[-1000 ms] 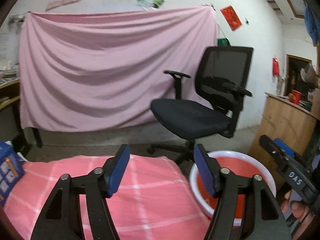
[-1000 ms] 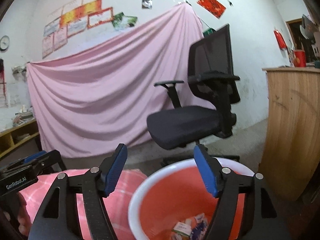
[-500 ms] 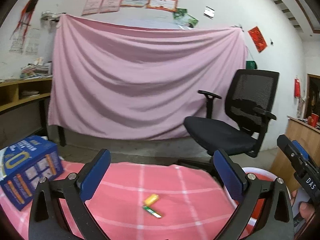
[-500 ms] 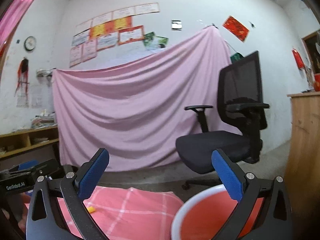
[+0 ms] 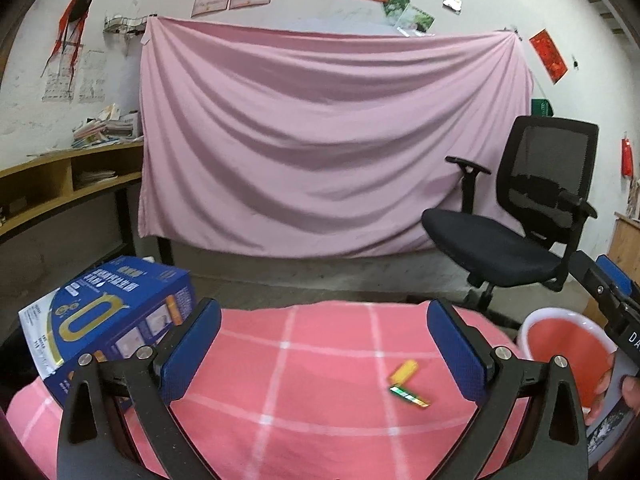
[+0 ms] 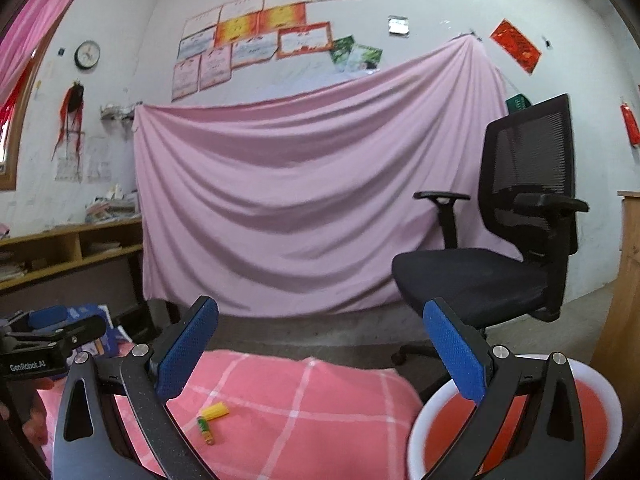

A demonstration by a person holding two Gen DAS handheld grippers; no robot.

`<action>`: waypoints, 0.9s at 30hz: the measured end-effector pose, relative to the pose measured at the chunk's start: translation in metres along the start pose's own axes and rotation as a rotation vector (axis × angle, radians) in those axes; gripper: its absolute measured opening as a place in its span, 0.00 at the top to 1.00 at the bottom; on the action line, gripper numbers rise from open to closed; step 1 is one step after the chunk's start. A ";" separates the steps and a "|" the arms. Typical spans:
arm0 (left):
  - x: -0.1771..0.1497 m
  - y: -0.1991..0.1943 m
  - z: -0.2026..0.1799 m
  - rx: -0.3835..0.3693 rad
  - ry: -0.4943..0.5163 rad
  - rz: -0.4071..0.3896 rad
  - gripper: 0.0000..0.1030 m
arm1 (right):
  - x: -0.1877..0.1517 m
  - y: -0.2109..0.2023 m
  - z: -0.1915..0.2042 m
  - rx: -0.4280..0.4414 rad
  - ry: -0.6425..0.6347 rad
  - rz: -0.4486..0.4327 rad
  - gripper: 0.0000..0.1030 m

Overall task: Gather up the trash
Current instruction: 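Move both open tools back over the table toward the two batteries, then grasp the green battery with the right tool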

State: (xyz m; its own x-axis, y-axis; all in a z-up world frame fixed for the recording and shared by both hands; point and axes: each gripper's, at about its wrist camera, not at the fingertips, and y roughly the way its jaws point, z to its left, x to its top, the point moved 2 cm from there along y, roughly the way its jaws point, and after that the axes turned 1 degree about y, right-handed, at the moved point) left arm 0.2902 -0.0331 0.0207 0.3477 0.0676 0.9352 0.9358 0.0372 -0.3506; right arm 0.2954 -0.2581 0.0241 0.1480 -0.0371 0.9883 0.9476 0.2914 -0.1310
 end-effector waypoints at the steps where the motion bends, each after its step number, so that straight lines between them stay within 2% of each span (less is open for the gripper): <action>1: -0.002 0.001 0.003 0.007 0.001 0.009 0.02 | -0.002 0.004 0.003 0.012 -0.002 0.020 0.00; 8: -0.019 0.016 0.017 0.067 0.029 0.097 0.02 | -0.028 0.032 0.013 0.096 0.012 0.192 0.00; 10: -0.024 0.019 0.021 0.077 0.032 0.125 0.02 | -0.032 0.037 0.014 0.115 0.016 0.235 0.04; 13: -0.030 0.026 0.023 0.081 0.044 0.177 0.02 | -0.040 0.050 0.020 0.167 0.015 0.326 0.16; 16: -0.036 0.035 0.027 0.083 0.040 0.237 0.02 | -0.056 0.069 0.033 0.226 -0.015 0.484 0.24; 18: -0.038 0.042 0.030 0.089 0.033 0.280 0.02 | -0.067 0.077 0.045 0.258 -0.062 0.562 0.39; 23: -0.048 0.056 0.035 0.089 0.031 0.375 0.02 | -0.082 0.084 0.068 0.335 -0.151 0.659 0.55; 27: -0.054 0.062 0.035 0.066 0.020 0.422 0.02 | -0.093 0.088 0.077 0.409 -0.174 0.743 0.61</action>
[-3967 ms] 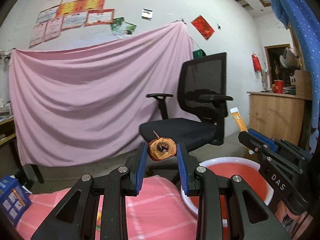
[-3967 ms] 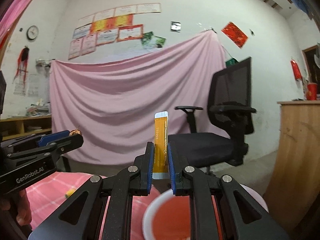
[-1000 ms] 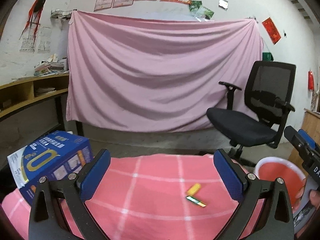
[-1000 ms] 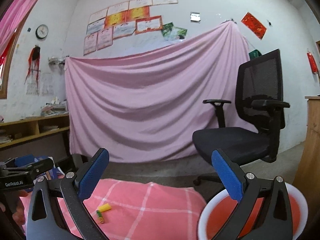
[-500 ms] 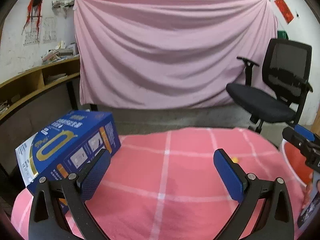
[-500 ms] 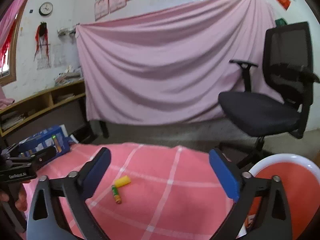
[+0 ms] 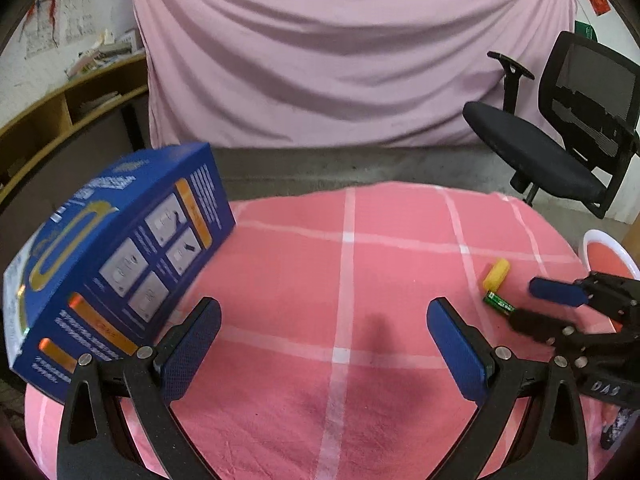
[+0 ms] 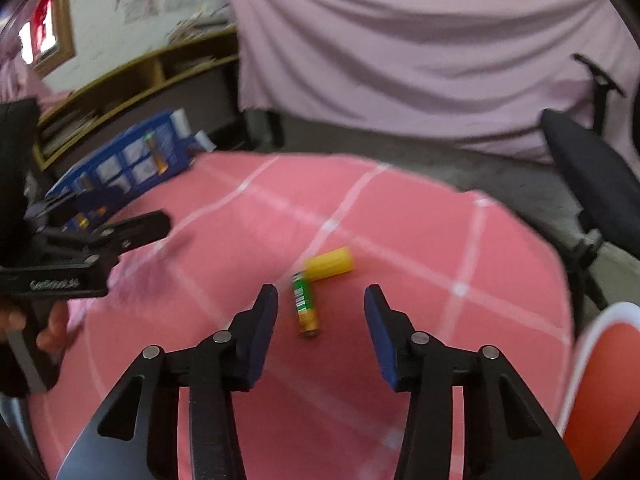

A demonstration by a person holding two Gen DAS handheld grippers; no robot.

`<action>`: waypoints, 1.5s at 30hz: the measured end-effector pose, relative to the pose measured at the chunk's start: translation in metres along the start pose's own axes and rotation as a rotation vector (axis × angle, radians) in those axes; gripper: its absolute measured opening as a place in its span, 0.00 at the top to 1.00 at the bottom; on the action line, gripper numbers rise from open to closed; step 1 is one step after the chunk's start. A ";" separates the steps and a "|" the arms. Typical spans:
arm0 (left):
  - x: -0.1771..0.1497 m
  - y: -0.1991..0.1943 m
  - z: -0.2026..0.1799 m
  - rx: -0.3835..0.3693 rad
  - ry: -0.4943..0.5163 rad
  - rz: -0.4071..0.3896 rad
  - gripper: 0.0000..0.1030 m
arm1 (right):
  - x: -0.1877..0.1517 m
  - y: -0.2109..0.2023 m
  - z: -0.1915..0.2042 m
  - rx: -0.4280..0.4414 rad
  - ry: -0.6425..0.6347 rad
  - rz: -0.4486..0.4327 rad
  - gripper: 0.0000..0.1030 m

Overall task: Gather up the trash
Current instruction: 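Grasp the green battery with the right tool, then grasp the yellow battery with the left tool while the right tool holds the green battery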

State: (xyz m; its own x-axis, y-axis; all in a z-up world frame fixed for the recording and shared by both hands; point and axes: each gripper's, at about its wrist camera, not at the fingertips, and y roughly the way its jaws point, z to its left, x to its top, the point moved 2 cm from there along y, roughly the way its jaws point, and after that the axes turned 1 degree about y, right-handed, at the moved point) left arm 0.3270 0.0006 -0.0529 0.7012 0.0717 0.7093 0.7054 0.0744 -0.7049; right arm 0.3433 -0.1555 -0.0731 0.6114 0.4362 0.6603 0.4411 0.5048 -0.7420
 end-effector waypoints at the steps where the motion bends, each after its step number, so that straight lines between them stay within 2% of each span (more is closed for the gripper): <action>1: -0.001 0.001 0.000 -0.010 0.000 0.008 0.02 | -0.001 0.004 0.001 -0.001 -0.004 0.024 0.64; 4: -0.001 0.003 0.002 -0.025 0.004 0.025 0.02 | -0.003 0.011 0.004 -0.001 -0.011 0.058 0.73; 6: 0.000 0.004 0.002 -0.034 0.013 0.038 0.02 | -0.004 0.010 0.003 0.002 -0.008 0.060 0.87; 12: 0.004 0.010 -0.013 -0.071 0.072 0.083 0.03 | -0.007 0.005 -0.001 0.038 0.030 0.060 0.91; 16: 0.005 0.015 -0.027 -0.093 0.136 0.098 0.03 | -0.010 -0.002 -0.007 0.032 0.050 0.065 0.92; 21: 0.005 0.019 -0.041 -0.128 0.193 0.105 0.03 | -0.018 -0.017 -0.023 -0.019 0.080 0.062 0.92; 28: 0.010 0.031 -0.067 -0.180 0.221 0.131 0.03 | -0.033 -0.035 -0.054 -0.088 0.140 0.033 0.92; 30: 0.012 0.034 -0.075 -0.194 0.223 0.137 0.05 | -0.032 -0.035 -0.055 -0.132 0.137 0.026 0.92; 32: 0.013 0.038 -0.083 -0.198 0.226 0.150 0.14 | -0.031 -0.032 -0.061 -0.192 0.128 0.026 0.92; 33: 0.014 0.041 -0.087 -0.194 0.229 0.160 0.18 | -0.031 -0.030 -0.066 -0.191 0.138 0.027 0.92; 35: 0.017 0.048 -0.093 -0.178 0.232 0.183 0.32 | -0.030 -0.028 -0.073 -0.186 0.151 0.026 0.92; 41: 0.023 0.054 -0.100 -0.177 0.210 0.191 0.48 | -0.029 -0.026 -0.082 -0.169 0.159 0.033 0.91; 45: 0.023 0.055 -0.106 -0.174 0.213 0.187 0.62 | -0.023 -0.020 -0.077 -0.209 0.121 0.058 0.91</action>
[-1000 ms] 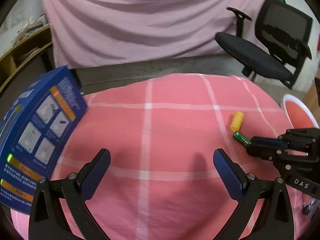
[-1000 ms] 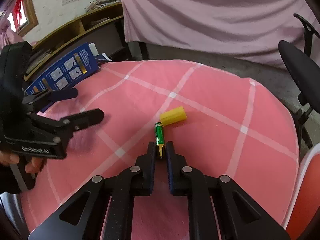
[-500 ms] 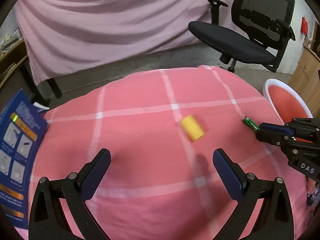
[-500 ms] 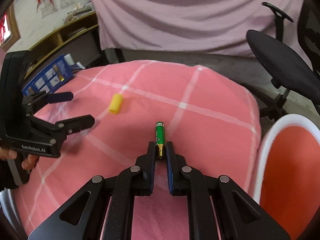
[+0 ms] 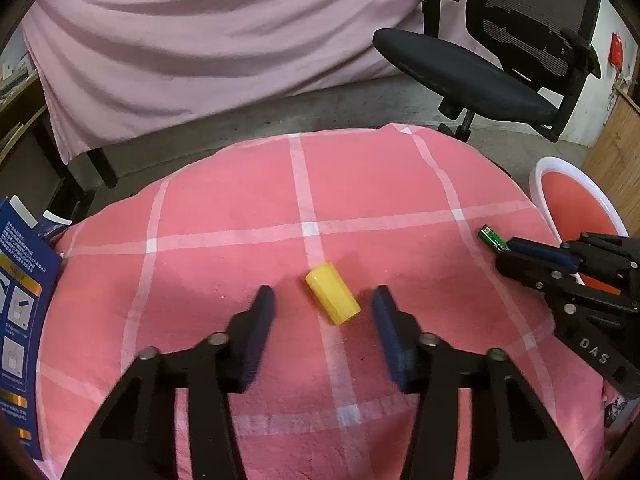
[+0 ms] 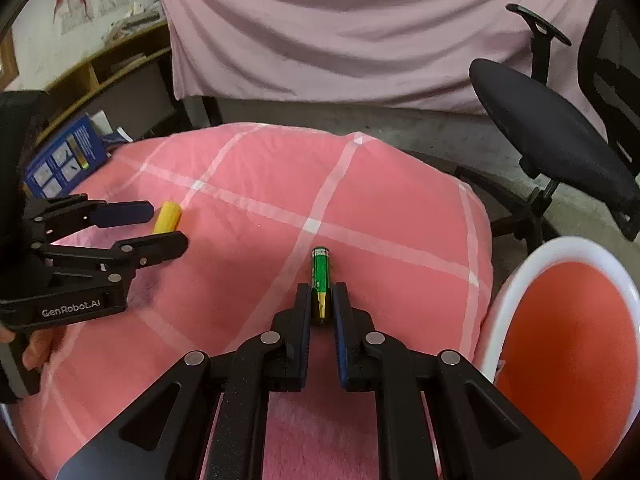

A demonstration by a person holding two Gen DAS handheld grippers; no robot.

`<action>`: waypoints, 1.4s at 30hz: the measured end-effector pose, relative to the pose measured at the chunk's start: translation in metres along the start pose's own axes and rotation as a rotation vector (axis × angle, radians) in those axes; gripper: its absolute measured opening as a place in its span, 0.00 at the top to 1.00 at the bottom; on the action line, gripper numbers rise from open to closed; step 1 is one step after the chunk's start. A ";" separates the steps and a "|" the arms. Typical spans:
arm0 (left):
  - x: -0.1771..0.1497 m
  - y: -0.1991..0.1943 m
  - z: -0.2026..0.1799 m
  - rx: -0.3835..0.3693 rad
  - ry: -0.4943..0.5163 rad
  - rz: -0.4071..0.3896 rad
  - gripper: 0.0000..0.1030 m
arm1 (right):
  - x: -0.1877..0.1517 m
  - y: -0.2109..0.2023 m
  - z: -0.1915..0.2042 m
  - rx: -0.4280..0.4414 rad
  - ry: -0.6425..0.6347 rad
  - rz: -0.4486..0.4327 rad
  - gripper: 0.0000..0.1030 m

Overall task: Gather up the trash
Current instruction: 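Grasp the yellow battery with the left tool while the right tool holds the green battery, then carry both batteries over the orange bucket and open both tools to drop them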

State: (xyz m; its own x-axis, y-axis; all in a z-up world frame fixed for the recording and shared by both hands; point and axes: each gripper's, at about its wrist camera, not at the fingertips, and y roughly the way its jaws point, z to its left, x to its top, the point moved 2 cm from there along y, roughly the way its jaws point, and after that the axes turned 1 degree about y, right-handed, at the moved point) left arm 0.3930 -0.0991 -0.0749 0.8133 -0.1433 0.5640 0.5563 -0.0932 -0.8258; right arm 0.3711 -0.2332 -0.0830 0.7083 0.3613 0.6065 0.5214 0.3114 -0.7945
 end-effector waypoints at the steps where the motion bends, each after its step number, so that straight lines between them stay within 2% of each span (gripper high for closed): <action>1: 0.001 0.000 -0.002 0.001 -0.001 0.000 0.66 | 0.000 0.002 0.002 -0.010 -0.009 0.005 0.91; 4: 0.001 0.001 -0.003 0.001 -0.009 0.000 0.79 | 0.002 0.005 0.005 -0.023 -0.022 0.014 0.89; 7: 0.002 0.001 -0.005 0.009 -0.016 -0.001 0.88 | 0.001 0.005 -0.002 0.009 0.007 0.010 0.89; 10: -0.001 -0.003 -0.008 0.013 -0.024 -0.009 0.89 | 0.000 0.001 -0.005 0.028 0.033 -0.009 0.91; 16: -0.015 -0.025 -0.017 -0.010 -0.052 -0.077 0.89 | -0.008 -0.016 -0.004 -0.033 0.021 -0.086 0.92; 18: -0.018 -0.041 -0.021 -0.008 -0.056 -0.143 0.89 | -0.010 -0.026 -0.006 -0.047 0.032 -0.137 0.92; 23: -0.026 -0.078 -0.036 0.029 -0.061 -0.316 0.89 | -0.016 -0.065 -0.015 -0.043 0.072 -0.332 0.92; 28: -0.024 -0.106 -0.056 0.036 -0.075 -0.458 0.89 | -0.023 -0.110 -0.019 -0.042 0.064 -0.555 0.92; 33: -0.011 -0.128 -0.082 0.059 -0.007 -0.565 0.89 | -0.030 -0.151 -0.024 -0.102 0.071 -0.740 0.92; 39: 0.000 -0.147 -0.109 0.033 0.058 -0.665 0.89 | -0.040 -0.182 -0.041 -0.186 0.117 -0.876 0.92; 42: 0.005 -0.154 -0.124 0.012 0.090 -0.697 0.89 | -0.045 -0.191 -0.053 -0.195 0.146 -0.903 0.92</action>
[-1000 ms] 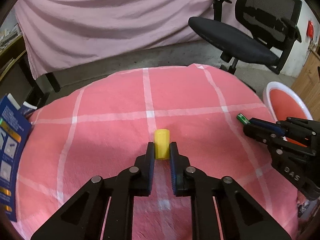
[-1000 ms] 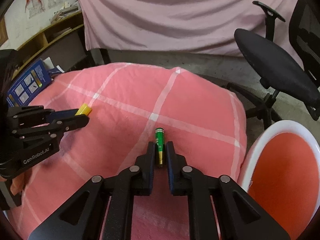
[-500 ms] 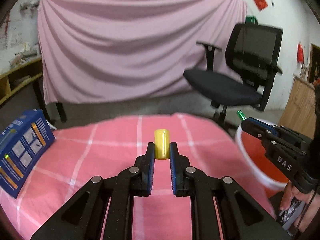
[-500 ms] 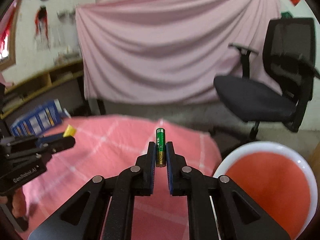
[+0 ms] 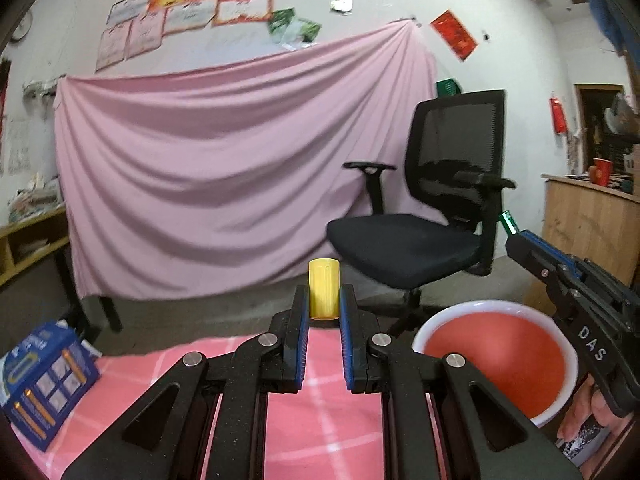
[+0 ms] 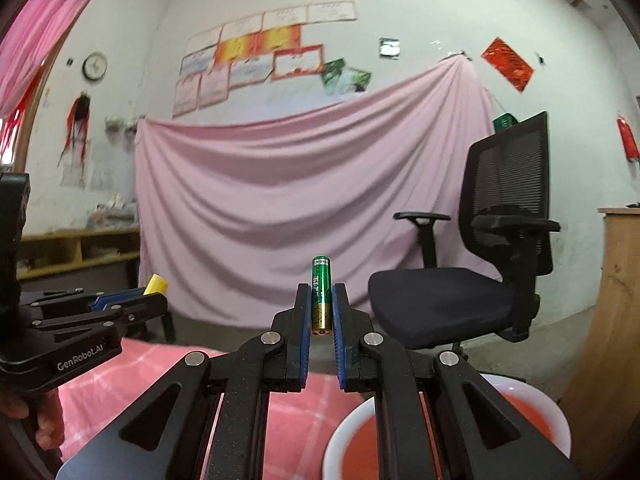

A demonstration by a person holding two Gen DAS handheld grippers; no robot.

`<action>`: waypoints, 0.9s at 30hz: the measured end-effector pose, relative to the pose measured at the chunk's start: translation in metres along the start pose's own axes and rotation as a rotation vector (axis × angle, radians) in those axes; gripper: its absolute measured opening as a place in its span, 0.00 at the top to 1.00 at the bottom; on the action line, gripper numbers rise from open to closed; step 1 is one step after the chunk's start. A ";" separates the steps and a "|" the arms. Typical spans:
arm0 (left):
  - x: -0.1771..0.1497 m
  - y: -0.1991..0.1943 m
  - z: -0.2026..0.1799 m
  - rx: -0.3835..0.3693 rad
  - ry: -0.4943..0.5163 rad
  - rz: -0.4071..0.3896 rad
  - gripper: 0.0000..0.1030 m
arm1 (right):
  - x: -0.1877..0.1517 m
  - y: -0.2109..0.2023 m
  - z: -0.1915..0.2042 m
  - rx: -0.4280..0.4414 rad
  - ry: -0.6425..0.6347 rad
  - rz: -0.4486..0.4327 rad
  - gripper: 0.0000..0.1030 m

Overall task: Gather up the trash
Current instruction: 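Carry both batteries over the orange bucket and open both tools to drop them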

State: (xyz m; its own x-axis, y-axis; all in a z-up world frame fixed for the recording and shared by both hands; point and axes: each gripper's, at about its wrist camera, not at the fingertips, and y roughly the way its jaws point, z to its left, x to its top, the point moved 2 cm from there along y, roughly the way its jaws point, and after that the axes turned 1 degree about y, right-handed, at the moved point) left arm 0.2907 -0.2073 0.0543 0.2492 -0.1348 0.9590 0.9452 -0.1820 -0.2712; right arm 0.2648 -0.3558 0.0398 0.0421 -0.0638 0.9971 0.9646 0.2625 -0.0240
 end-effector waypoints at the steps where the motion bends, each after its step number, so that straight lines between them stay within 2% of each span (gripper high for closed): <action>1: 0.003 0.000 -0.004 -0.009 0.006 -0.009 0.89 | 0.001 -0.002 -0.005 -0.010 0.010 -0.005 0.92; 9: 0.018 0.002 -0.035 -0.092 0.040 -0.037 0.89 | 0.005 -0.021 -0.040 -0.090 0.098 -0.042 0.92; 17: 0.028 0.003 -0.076 -0.196 0.101 -0.046 0.89 | 0.005 -0.042 -0.074 -0.120 0.221 -0.065 0.92; 21: 0.028 0.010 -0.092 -0.224 0.114 -0.026 0.89 | 0.003 -0.048 -0.084 -0.156 0.246 -0.048 0.92; 27: 0.026 0.021 -0.109 -0.278 0.115 0.027 0.89 | -0.006 -0.047 -0.099 -0.193 0.266 0.028 0.92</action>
State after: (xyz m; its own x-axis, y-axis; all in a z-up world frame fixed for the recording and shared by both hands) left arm 0.2940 -0.3209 0.0644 0.2327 -0.2493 0.9400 0.8408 -0.4342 -0.3233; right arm 0.2451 -0.4631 0.0281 0.1112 -0.3150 0.9425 0.9926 0.0824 -0.0895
